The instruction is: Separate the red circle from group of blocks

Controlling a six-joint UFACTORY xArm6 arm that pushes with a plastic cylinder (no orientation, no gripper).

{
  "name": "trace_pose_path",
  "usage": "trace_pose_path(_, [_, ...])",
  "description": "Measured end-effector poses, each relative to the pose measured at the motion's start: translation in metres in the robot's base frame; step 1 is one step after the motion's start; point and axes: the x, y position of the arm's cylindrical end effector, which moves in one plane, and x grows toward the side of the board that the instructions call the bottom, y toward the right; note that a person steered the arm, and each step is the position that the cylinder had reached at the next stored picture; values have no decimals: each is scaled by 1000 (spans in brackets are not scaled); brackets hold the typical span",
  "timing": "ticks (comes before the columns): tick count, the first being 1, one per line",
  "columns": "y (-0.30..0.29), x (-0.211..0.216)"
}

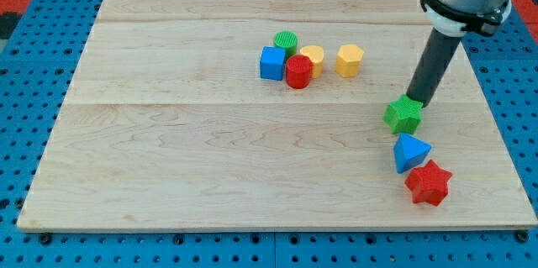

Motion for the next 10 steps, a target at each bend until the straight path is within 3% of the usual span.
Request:
trace_pose_path(2, [21,5])
trace_pose_path(3, [5,-29])
trace_pose_path(4, [-41,-29])
trace_pose_path(6, [-193,-21])
trace_pose_path(7, [-232,-46])
trace_pose_path(8, [-219,-75])
trace_pose_path(10, [-177,-80])
